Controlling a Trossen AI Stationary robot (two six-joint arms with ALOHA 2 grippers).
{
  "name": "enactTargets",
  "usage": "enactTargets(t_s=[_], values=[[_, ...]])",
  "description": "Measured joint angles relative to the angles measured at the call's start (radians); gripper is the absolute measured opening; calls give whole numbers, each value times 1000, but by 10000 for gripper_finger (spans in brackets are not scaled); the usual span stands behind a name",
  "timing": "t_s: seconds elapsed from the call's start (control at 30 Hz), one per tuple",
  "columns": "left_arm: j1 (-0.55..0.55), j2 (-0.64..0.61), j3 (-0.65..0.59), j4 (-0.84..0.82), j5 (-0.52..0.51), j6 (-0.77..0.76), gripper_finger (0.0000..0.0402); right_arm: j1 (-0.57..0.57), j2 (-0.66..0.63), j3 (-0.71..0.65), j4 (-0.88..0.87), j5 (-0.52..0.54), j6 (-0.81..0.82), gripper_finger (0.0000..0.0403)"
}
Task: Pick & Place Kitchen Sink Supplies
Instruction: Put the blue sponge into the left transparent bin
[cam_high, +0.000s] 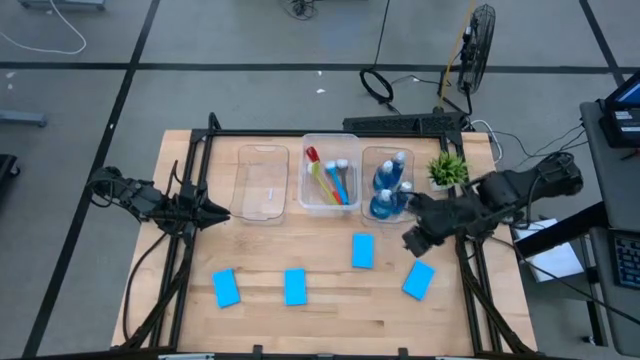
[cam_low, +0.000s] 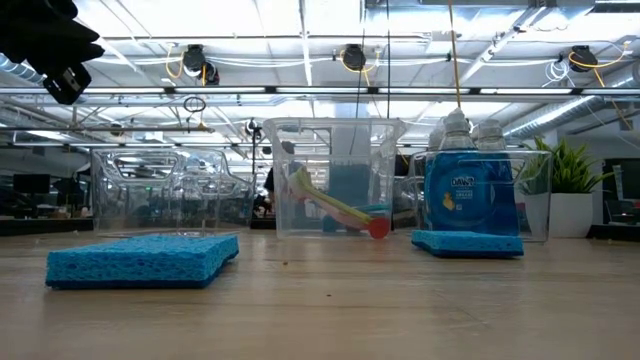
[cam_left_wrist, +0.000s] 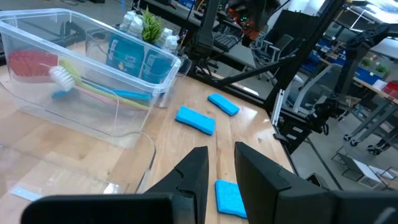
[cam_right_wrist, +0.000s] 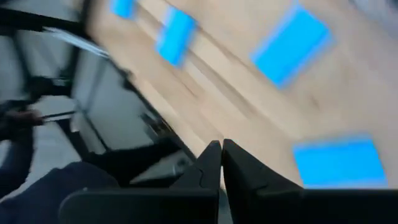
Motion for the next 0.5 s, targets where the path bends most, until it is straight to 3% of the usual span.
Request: enactTargets(t_s=[0.23,0.5], values=[[0,0,0,0,0,-2,81,122,0,0,-204,-28,369,5],[0,0,0,0,-1,-2,81,234,0,-108,-147,-31,567,40]])
